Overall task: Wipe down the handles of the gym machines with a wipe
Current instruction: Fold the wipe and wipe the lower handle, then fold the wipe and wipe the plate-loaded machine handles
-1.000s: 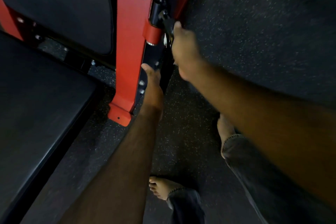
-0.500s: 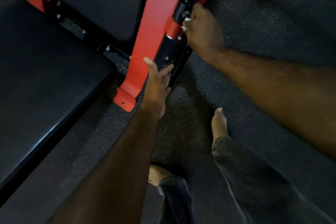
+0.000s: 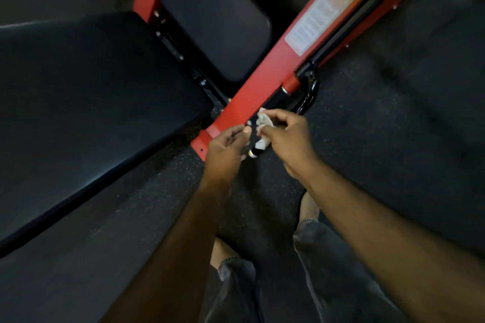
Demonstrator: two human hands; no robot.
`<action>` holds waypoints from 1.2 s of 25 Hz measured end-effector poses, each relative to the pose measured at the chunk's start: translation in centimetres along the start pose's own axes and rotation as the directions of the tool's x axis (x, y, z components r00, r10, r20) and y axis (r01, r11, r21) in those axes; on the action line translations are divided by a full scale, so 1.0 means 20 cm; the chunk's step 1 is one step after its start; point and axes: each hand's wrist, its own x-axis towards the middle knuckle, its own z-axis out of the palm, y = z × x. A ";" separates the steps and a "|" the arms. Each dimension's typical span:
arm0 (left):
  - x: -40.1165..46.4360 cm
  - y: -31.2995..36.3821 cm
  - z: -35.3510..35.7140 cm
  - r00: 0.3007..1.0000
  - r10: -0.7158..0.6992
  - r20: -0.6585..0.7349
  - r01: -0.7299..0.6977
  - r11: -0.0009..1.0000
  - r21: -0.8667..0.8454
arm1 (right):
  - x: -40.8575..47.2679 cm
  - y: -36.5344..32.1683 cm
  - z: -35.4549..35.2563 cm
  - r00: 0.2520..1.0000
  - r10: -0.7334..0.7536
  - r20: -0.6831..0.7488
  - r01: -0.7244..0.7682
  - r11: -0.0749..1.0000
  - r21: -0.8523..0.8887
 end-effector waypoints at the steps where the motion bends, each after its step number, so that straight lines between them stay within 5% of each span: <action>1: -0.08 0.09 -0.04 0.999 0.043 -0.015 -0.043 0.998 -0.045 | -0.14 -0.15 0.04 0.999 -0.022 0.038 0.017 0.992 0.121; 4: -0.43 0.44 -0.19 0.960 0.262 -0.095 -0.273 0.953 -0.133 | -0.52 -0.58 0.14 0.984 -0.096 0.149 0.051 0.957 0.285; 8: -0.97 0.93 -0.37 0.859 0.470 -0.203 -0.502 0.852 -0.150 | -0.93 -1.17 0.21 0.951 -0.230 0.208 0.166 0.944 0.285; 17: -1.84 1.63 -0.67 0.698 0.622 -0.356 -0.702 0.692 -0.168 | -1.57 -2.15 0.31 0.774 -0.426 0.469 0.284 0.895 0.344; 25: -2.29 1.72 -0.83 0.520 0.500 -0.693 -0.822 0.512 -0.248 | -1.94 -2.44 0.57 0.599 -0.396 0.696 0.225 0.917 0.329; 30: -2.58 1.53 -1.21 0.385 0.384 -0.839 -0.875 0.440 -0.200 | -2.29 -2.35 0.94 0.424 -0.391 0.817 0.305 0.911 0.278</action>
